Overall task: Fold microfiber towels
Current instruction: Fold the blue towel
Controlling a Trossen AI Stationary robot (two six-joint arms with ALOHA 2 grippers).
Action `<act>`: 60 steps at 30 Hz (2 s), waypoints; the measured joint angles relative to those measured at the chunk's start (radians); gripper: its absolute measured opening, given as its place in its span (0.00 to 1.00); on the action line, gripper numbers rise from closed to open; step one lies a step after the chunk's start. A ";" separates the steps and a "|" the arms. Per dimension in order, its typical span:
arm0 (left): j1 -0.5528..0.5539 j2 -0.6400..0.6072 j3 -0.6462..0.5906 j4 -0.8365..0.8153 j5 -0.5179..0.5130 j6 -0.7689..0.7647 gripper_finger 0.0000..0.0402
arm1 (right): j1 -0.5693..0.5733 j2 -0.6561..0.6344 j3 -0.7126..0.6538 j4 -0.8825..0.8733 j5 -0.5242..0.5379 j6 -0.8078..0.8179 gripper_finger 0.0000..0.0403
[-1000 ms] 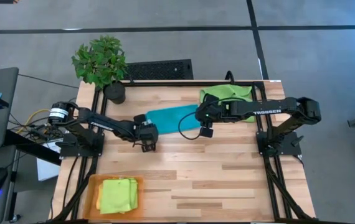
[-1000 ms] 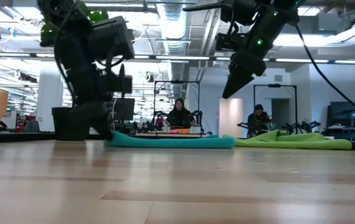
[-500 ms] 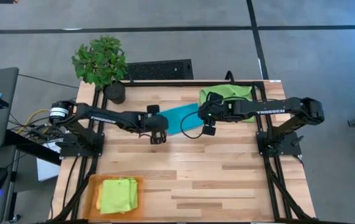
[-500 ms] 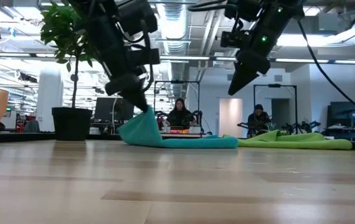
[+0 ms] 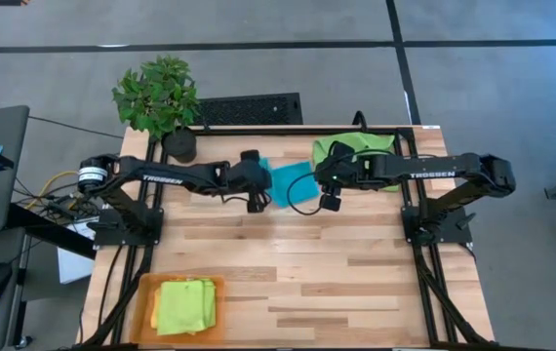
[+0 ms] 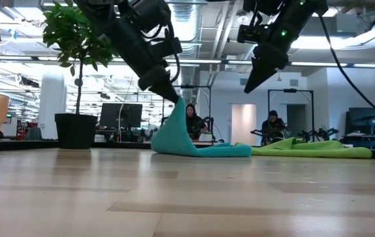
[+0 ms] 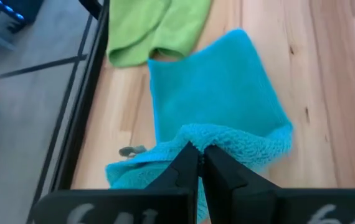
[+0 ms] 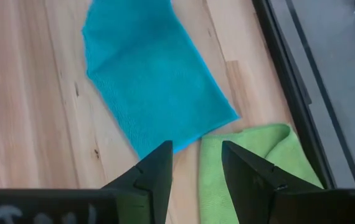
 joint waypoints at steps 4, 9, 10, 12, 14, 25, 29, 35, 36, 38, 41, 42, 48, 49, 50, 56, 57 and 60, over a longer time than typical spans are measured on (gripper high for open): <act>0.014 0.034 0.000 0.066 0.012 0.003 0.00 | 0.000 -0.001 0.000 0.000 0.000 0.001 0.40; 0.017 0.108 0.017 0.145 0.019 0.049 0.00 | 0.000 -0.002 0.000 0.000 0.000 0.001 0.40; 0.017 0.124 0.032 0.145 0.024 0.056 0.00 | 0.000 -0.001 0.000 -0.004 0.000 0.001 0.40; 0.017 0.153 0.072 0.150 0.034 0.073 0.00 | 0.000 -0.001 0.000 -0.005 0.000 0.001 0.40; 0.016 0.193 0.119 0.145 0.034 0.094 0.00 | 0.000 -0.001 0.000 -0.009 0.000 0.001 0.40; 0.017 0.327 0.330 0.054 -0.092 0.127 0.00 | 0.006 -0.001 -0.001 -0.034 0.001 0.016 0.40; 0.016 0.327 0.364 0.044 -0.113 0.137 0.00 | 0.007 -0.001 -0.001 -0.034 0.001 0.016 0.40; 0.016 0.331 0.368 0.030 -0.050 0.123 0.00 | 0.007 -0.001 -0.001 -0.039 0.004 0.017 0.40; 0.016 0.333 0.368 0.031 -0.042 0.118 0.00 | 0.007 -0.001 -0.001 -0.038 0.004 0.017 0.40; 0.016 0.345 0.369 0.042 -0.040 0.116 0.00 | 0.007 -0.001 -0.001 -0.038 0.004 0.017 0.40; 0.018 0.367 0.368 0.055 -0.053 0.116 0.00 | 0.007 -0.001 -0.001 -0.040 0.004 0.019 0.40; 0.019 0.371 0.369 0.063 -0.056 0.114 0.00 | 0.007 -0.001 -0.001 -0.041 0.004 0.022 0.40; 0.022 0.366 0.367 0.124 -0.207 0.066 0.00 | 0.007 -0.001 -0.001 -0.051 0.004 0.035 0.40; 0.023 0.364 0.367 0.134 -0.233 0.066 0.00 | 0.007 -0.001 -0.001 -0.052 0.004 0.035 0.40; 0.023 0.361 0.367 0.150 -0.243 0.066 0.00 | 0.007 -0.001 -0.001 -0.052 0.004 0.035 0.40; 0.022 0.360 0.367 0.154 -0.217 0.039 0.00 | 0.007 -0.001 -0.001 -0.053 0.004 0.035 0.40; 0.023 0.360 0.367 0.154 -0.200 0.031 0.00 | 0.007 -0.001 -0.001 -0.053 0.004 0.035 0.40; 0.028 0.360 0.367 0.146 -0.120 0.019 0.00 | 0.007 -0.001 -0.001 -0.053 0.004 0.035 0.40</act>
